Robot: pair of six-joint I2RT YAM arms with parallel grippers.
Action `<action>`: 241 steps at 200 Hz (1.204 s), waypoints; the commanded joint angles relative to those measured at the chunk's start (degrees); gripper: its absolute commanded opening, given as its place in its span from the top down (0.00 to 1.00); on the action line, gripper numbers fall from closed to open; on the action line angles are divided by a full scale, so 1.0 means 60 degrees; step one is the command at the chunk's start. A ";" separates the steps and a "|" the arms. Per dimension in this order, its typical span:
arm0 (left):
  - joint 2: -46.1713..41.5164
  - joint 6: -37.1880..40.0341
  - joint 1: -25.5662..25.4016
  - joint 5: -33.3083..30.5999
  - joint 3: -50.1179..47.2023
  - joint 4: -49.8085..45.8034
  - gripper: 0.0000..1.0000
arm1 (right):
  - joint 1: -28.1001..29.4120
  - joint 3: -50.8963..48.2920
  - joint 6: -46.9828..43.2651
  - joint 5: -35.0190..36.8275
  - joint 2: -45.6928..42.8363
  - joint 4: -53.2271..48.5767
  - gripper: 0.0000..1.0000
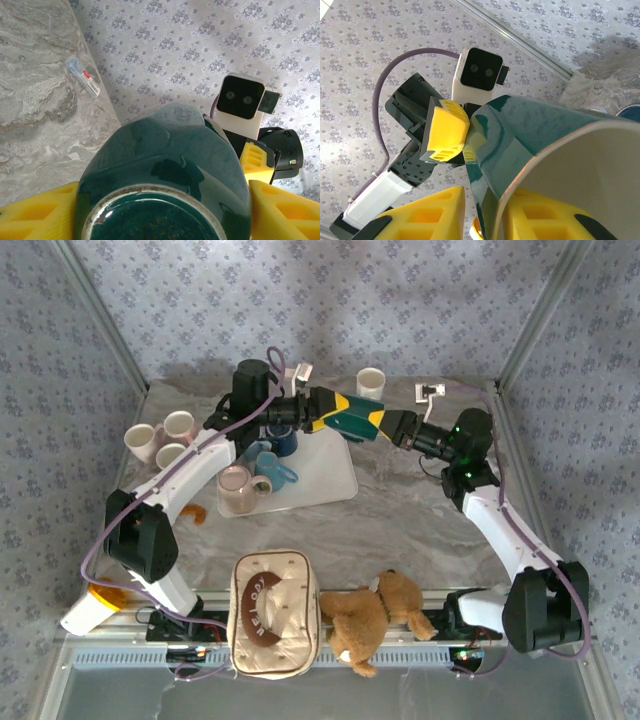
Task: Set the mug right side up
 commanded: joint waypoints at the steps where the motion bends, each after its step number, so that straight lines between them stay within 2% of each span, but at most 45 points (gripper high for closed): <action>1: -0.0398 -0.0085 -0.0046 0.0373 0.0073 0.1021 0.47 | 0.0074 -0.0058 0.0050 0.0157 0.0060 0.0633 0.75; 43: -0.0366 0.0000 -0.0055 0.0439 0.0117 0.0894 0.43 | 0.0147 -0.0271 -0.0495 0.0594 -0.0161 0.0739 0.84; 79: -0.0346 0.0197 -0.0046 0.0350 0.0189 0.0627 0.20 | 0.0235 -0.0307 -0.0691 0.0627 -0.0234 0.0940 0.91; 98: -0.0361 0.0407 -0.0050 0.0245 0.0227 0.0365 0.14 | 0.0248 -0.0337 -0.0807 0.0643 -0.0251 0.0943 0.93; 137: -0.0449 0.0737 0.0024 0.0111 0.0165 -0.0054 0.07 | 0.0250 -0.0311 -0.0939 0.0658 -0.0150 0.1040 0.95; 143: -0.0477 0.0878 0.0031 0.0075 0.0162 -0.0207 0.00 | 0.0235 -0.0305 -0.0950 0.0671 -0.0150 0.1021 0.96; 167: -0.0553 0.1580 0.0163 0.0013 0.0301 -0.1131 0.00 | 0.0177 -0.0307 -0.0958 0.0695 -0.0162 0.0934 0.97; 203: -0.0832 0.3370 0.0234 -0.0631 0.0741 -0.3115 0.00 | 0.0111 -0.0396 -0.1291 0.0830 -0.0291 0.0518 0.98; 241: -0.1227 0.4826 0.0224 -0.1690 0.0761 -0.4378 0.00 | -0.0056 -0.0256 -0.2675 0.1284 -0.0734 -0.1781 0.99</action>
